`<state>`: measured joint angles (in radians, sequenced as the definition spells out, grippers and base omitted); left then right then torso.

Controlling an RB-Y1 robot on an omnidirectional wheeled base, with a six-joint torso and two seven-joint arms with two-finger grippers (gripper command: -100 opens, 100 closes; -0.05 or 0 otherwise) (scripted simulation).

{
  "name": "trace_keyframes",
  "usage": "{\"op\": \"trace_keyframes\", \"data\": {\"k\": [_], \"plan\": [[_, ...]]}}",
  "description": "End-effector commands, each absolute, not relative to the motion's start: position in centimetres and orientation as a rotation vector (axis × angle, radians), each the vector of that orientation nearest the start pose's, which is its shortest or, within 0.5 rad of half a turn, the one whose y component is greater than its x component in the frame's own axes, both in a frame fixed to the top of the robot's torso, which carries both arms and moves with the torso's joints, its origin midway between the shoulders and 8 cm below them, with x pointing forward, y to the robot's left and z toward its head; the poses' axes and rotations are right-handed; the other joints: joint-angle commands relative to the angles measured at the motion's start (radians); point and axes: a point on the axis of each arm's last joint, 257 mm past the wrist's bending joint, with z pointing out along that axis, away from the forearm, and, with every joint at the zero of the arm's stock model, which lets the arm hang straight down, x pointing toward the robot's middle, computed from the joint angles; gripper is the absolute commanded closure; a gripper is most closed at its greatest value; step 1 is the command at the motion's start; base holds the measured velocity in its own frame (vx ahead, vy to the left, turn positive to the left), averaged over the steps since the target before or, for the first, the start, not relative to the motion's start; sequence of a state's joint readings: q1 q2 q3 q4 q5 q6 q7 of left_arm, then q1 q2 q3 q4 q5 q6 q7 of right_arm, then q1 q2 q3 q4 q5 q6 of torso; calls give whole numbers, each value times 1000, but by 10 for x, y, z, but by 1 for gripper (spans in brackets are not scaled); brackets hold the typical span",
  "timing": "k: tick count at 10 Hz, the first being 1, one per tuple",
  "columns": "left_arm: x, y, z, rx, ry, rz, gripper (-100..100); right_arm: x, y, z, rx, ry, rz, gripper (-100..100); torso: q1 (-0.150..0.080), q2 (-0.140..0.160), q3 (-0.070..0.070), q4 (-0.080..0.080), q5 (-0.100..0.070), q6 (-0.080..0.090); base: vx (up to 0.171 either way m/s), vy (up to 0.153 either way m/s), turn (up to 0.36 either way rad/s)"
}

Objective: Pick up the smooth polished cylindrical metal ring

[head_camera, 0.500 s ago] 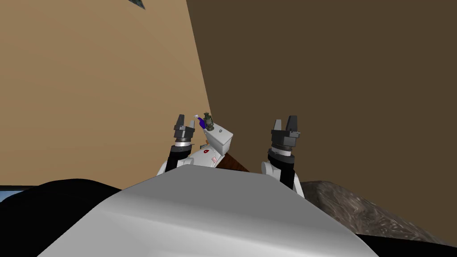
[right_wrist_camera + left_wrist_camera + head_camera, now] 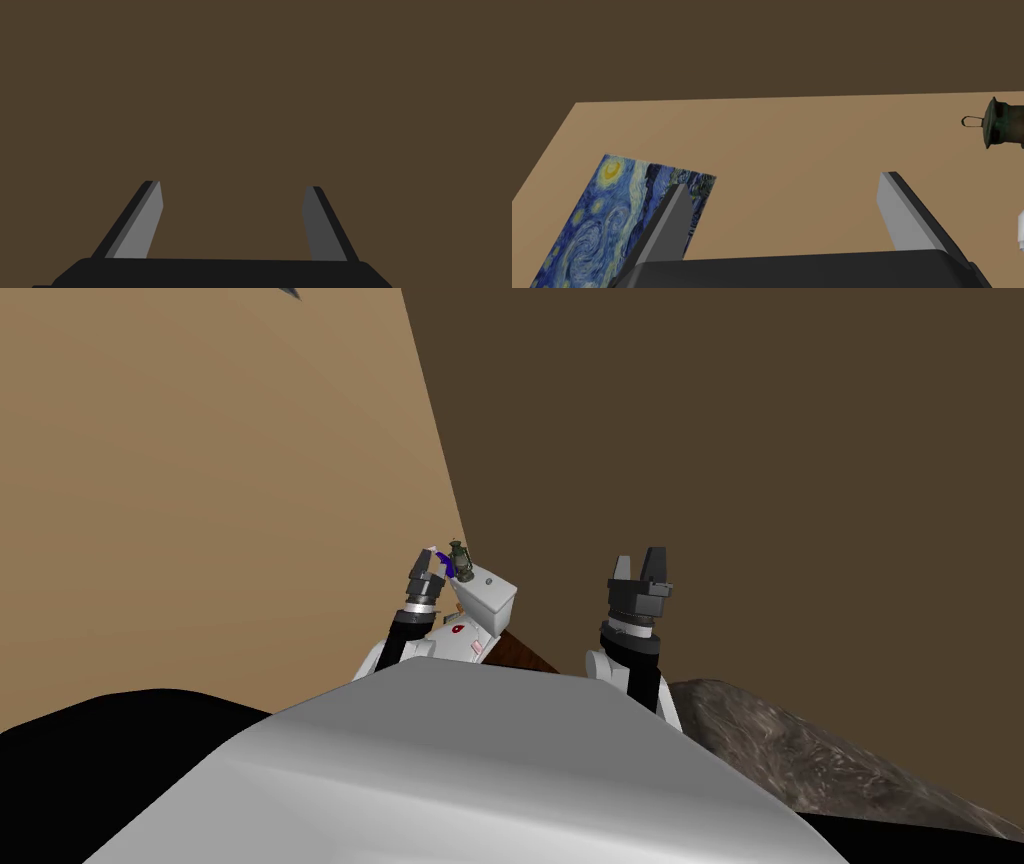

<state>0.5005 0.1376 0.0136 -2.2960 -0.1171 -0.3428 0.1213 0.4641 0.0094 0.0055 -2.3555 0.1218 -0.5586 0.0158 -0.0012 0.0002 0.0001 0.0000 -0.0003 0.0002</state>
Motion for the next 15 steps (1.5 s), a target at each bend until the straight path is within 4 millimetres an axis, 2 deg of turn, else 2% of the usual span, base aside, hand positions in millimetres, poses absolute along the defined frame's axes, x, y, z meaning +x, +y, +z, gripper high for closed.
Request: {"op": "trace_keyframes", "data": {"k": [1,6,7,8,12,13,15], "plan": [[380,267,-18,-676,904,-1256,-100,320,-253,77,450,561,1261,0,0,0,0,0,0,0,-10,-23,-96],[418,269,-70,-743,1076,-1178,-100,320,-253,77,450,561,1261,0,-1,0,0,0,0,0,-9,-28,-109],[418,269,-72,-747,1079,-1176,-100,320,-253,77,450,561,1261,0,-1,0,0,0,0,0,-9,-22,-45],[425,271,-84,-762,1117,-1154,-100,320,-253,77,450,561,1261,0,0,0,0,0,0,0,-6,-21,-96],[453,282,-134,-817,1271,-1046,-100,320,-253,77,450,561,1261,0,-1,0,0,0,0,0,-9,-33,-140],[453,283,-135,-821,1274,-1043,-100,320,-253,77,450,561,1261,0,-1,0,0,0,0,0,-6,-22,-39],[466,293,-163,-849,1354,-972,-100,320,-253,77,450,561,1261,0,0,0,0,0,0,0,-6,-26,-116]]}}
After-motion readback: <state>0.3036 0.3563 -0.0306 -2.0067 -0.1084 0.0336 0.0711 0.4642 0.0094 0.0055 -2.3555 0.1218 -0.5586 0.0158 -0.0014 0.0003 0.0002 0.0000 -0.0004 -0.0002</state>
